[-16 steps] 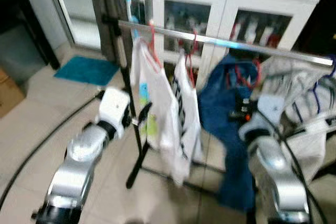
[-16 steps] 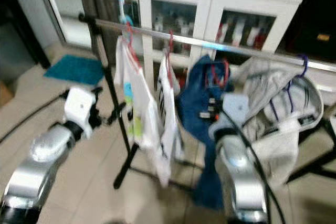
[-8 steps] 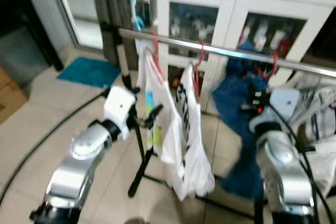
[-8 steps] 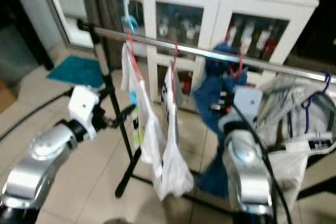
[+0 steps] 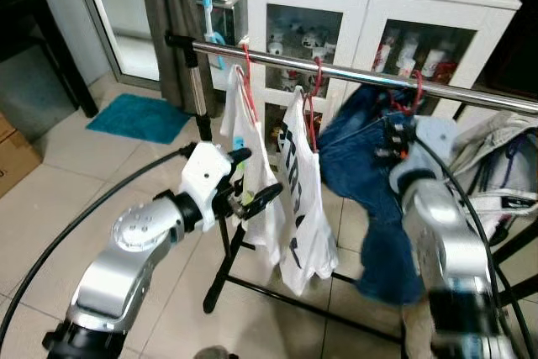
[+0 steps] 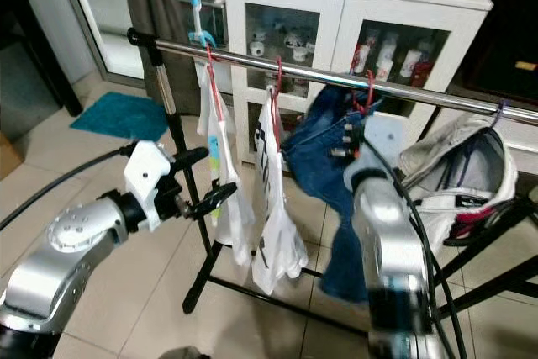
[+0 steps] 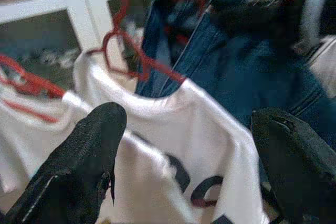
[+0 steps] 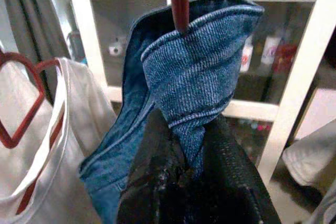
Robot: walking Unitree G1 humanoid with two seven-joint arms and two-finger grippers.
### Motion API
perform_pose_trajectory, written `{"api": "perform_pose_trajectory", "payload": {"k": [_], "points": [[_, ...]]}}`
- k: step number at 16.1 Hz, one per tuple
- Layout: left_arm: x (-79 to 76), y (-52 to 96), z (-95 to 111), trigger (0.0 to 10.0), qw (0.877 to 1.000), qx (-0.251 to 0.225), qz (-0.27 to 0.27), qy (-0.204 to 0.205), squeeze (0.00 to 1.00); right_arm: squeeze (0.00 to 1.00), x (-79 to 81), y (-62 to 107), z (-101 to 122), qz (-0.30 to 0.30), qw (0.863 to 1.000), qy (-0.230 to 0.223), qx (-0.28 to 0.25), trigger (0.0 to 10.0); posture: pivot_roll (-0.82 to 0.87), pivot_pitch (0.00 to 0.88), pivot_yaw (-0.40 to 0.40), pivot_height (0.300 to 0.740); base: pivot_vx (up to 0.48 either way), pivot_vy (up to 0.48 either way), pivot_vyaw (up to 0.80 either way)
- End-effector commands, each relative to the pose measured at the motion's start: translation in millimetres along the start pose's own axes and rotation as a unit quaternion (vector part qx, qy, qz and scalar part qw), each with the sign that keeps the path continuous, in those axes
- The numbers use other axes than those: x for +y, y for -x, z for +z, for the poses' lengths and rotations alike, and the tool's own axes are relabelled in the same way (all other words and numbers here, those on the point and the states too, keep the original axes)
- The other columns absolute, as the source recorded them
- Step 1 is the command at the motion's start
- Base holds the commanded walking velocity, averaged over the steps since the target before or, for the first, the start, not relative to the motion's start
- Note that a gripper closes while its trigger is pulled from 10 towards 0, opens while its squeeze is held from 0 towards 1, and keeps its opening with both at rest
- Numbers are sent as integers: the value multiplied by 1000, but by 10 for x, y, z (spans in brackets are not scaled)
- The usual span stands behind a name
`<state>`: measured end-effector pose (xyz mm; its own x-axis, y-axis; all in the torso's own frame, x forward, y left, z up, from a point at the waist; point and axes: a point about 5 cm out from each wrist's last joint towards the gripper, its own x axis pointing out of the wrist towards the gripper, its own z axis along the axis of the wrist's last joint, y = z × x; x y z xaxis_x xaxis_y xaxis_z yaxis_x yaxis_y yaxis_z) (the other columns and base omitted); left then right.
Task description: Hang hanger
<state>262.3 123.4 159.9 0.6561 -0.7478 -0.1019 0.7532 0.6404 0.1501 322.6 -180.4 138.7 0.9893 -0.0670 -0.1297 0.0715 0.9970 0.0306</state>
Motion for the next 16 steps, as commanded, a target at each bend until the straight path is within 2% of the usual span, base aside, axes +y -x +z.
{"api": "perform_pose_trajectory", "payload": {"k": [1,4,7,11,16], "points": [[-19,-17,83,10000,1000,-9,-19,-7,0,0,-61,-78,74,-6,1000,0,4,10000,71,5,6,740,0,0,0],[-41,-41,175,10000,999,-24,-47,-4,0,0,-172,-313,169,-22,999,-8,26,10000,77,2,7,740,0,0,0],[-38,-46,202,10000,998,-26,-55,-6,0,0,-204,-449,215,-23,999,-17,44,10000,80,7,5,740,0,0,0],[-38,-41,244,10000,997,-31,-64,-4,0,0,-191,-539,123,-7,995,-20,99,10000,83,13,1,740,0,0,0],[-36,-33,250,10000,997,-28,-68,-5,0,0,-196,-526,-23,1,991,-19,136,10000,83,24,3,740,0,0,0]]}}
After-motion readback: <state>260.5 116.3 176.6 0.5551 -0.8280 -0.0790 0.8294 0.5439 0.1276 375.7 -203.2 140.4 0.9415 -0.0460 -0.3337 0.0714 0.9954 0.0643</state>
